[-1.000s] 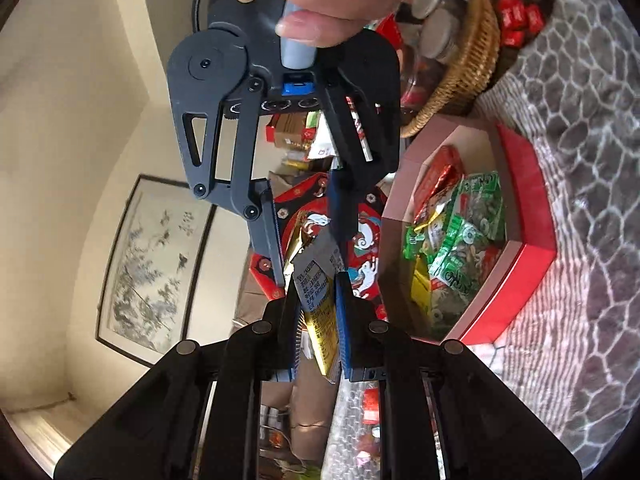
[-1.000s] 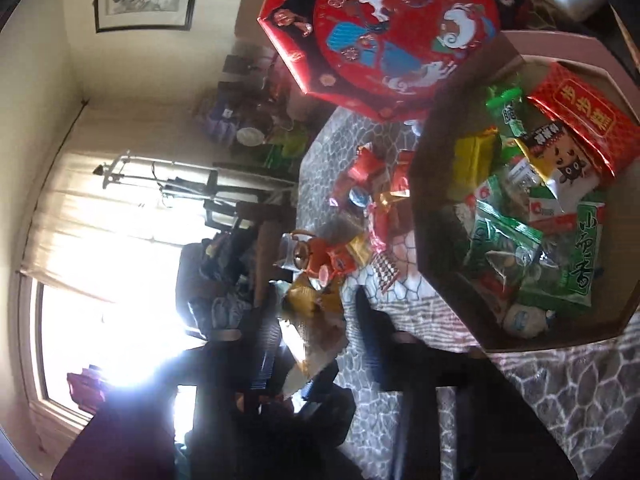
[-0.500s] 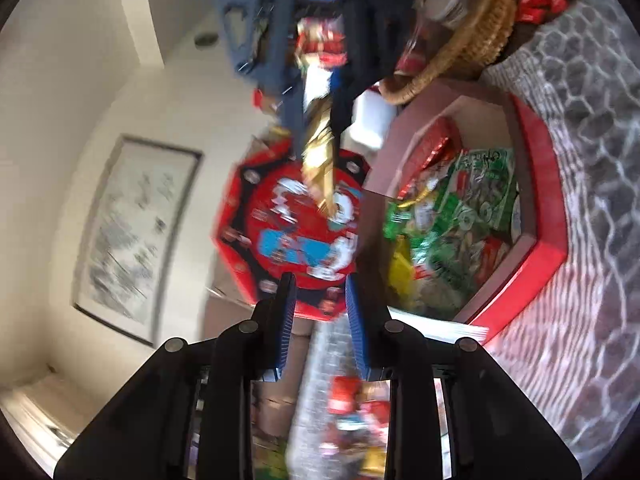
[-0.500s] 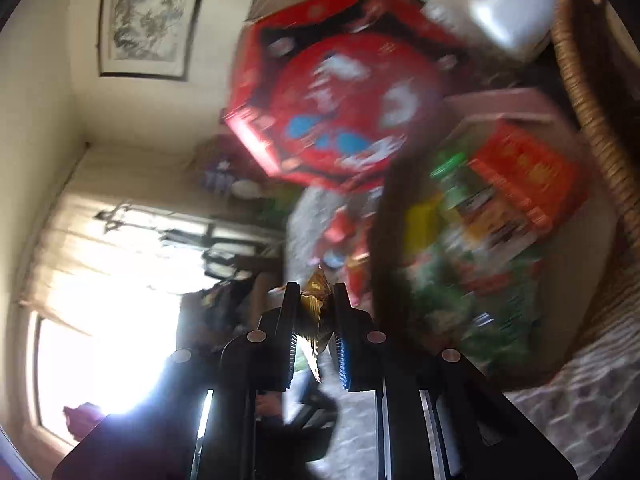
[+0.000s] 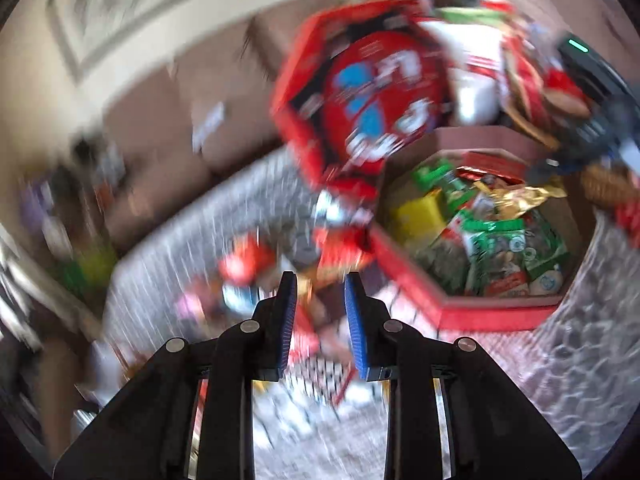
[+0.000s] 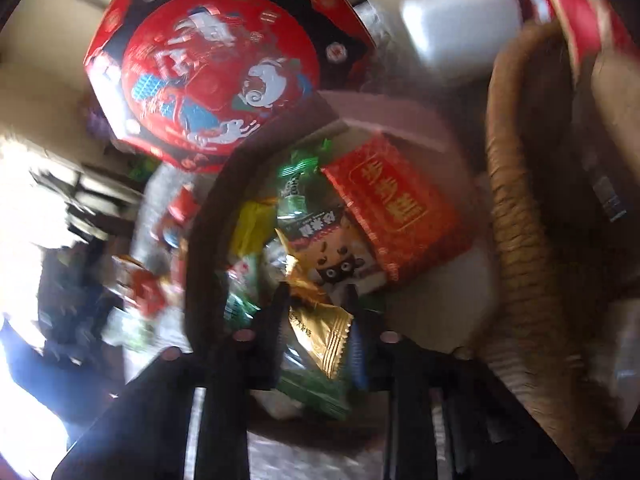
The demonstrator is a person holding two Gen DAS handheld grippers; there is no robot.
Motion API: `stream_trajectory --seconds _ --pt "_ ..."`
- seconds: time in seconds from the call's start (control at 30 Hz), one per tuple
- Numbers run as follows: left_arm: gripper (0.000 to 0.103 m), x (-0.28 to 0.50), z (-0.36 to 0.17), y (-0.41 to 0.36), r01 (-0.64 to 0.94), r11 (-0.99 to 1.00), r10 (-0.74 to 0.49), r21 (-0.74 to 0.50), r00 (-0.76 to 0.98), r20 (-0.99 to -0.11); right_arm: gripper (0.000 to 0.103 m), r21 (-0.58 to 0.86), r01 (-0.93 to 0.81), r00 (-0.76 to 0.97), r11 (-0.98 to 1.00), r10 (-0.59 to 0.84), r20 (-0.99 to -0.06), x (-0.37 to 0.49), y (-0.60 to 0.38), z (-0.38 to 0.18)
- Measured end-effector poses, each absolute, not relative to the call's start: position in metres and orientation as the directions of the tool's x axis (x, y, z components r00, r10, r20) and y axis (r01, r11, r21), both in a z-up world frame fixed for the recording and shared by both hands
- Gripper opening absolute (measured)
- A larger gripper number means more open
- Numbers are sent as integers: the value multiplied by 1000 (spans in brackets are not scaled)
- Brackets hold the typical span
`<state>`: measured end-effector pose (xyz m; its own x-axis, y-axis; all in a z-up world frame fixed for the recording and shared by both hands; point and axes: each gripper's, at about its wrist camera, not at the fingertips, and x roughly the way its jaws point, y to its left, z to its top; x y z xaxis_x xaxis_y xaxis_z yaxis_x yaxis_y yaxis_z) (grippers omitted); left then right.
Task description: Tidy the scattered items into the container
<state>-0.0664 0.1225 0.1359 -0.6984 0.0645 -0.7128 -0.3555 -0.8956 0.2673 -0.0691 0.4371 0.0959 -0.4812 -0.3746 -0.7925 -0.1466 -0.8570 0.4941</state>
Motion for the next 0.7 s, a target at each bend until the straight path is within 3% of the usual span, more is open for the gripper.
stream_trajectory --seconds 0.13,0.23,0.3,0.57,0.7 --pt "25 -64 122 86 -317 -935 86 160 -641 -763 25 450 -133 -437 -883 -355 -827 -58 434 107" --pt "26 -57 114 80 -319 -940 106 122 -613 -783 25 309 -126 -415 -943 -232 -880 -50 429 121" --pt "33 -53 109 83 -332 -937 123 104 -595 -794 25 256 -133 -426 -957 -178 -887 -46 430 130" --pt "34 -63 74 91 -307 -951 175 -26 -470 -865 28 294 -77 -474 -953 -225 -852 -45 403 154" --pt "34 -62 66 72 -247 -961 222 -122 -433 -874 36 351 134 -486 -927 -370 -792 -36 346 162"
